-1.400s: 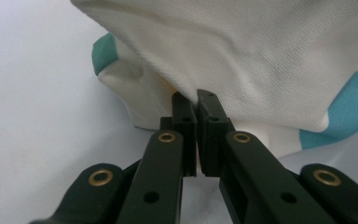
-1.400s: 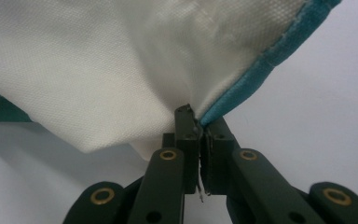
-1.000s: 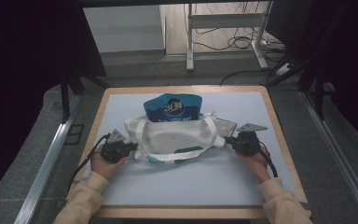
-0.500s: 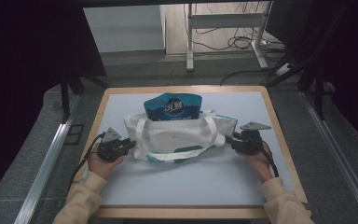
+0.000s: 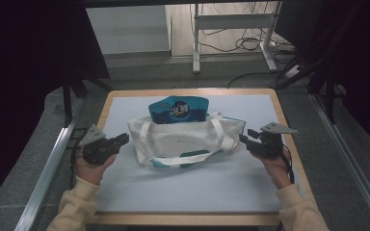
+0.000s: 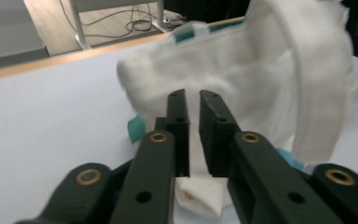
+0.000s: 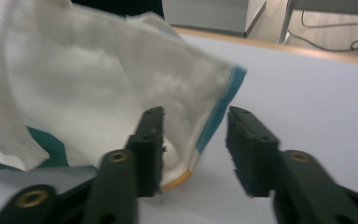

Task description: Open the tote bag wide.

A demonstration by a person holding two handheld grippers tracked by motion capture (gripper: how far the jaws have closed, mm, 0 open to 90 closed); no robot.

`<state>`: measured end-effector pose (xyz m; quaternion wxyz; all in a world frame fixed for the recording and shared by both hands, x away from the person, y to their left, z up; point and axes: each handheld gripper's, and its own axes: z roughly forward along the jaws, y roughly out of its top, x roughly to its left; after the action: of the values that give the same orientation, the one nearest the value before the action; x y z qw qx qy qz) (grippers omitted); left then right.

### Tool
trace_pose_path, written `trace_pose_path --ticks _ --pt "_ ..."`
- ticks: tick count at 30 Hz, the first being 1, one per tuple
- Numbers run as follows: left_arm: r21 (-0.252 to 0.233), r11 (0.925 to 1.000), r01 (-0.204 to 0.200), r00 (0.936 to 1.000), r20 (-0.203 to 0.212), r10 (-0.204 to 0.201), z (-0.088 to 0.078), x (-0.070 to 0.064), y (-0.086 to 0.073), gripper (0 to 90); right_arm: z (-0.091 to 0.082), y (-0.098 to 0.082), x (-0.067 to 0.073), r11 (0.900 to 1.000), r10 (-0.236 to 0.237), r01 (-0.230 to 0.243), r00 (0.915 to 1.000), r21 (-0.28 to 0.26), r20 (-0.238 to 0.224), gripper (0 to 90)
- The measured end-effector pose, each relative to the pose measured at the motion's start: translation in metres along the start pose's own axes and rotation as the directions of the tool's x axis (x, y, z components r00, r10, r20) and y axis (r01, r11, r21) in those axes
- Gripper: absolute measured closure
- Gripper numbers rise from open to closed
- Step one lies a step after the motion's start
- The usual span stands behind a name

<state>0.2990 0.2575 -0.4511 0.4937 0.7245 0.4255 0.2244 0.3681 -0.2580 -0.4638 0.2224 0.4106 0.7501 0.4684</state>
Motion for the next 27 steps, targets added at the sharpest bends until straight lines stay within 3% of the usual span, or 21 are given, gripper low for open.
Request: trace_pose_path --ticks 3,7,11,15,20,27 --pt "-0.011 0.9999 -0.005 1.0000 0.004 0.005 0.001 0.000 0.015 86.8 -0.007 0.012 0.000 0.999 -0.007 0.007 1.0000 -0.034 -0.007 73.3" --pt "-0.011 0.9997 -0.021 0.9997 0.007 0.022 0.010 0.001 0.038 88.1 -0.011 0.033 0.004 0.998 -0.028 0.026 0.9989 -0.056 -0.038 85.3" --pt "0.010 0.9998 -0.018 0.9995 0.027 0.018 0.025 0.006 0.058 88.6 -0.004 0.057 0.013 0.996 -0.072 0.068 0.9953 -0.063 -0.065 88.1" --pt "0.062 0.9979 -0.018 0.9989 0.043 0.016 0.044 0.011 0.070 89.0 0.013 0.077 0.023 0.995 -0.092 0.088 0.9912 -0.050 -0.095 88.3" --pt "0.126 0.9919 -0.019 0.9977 0.067 0.010 0.065 0.012 0.071 89.3 0.041 0.092 0.038 0.993 -0.114 0.114 0.9845 -0.003 -0.134 88.4" --pt "0.164 0.9862 -0.020 0.9955 0.095 0.004 0.068 0.011 0.057 89.5 0.057 0.084 0.052 0.987 -0.133 0.147 0.9755 0.065 -0.175 88.7"
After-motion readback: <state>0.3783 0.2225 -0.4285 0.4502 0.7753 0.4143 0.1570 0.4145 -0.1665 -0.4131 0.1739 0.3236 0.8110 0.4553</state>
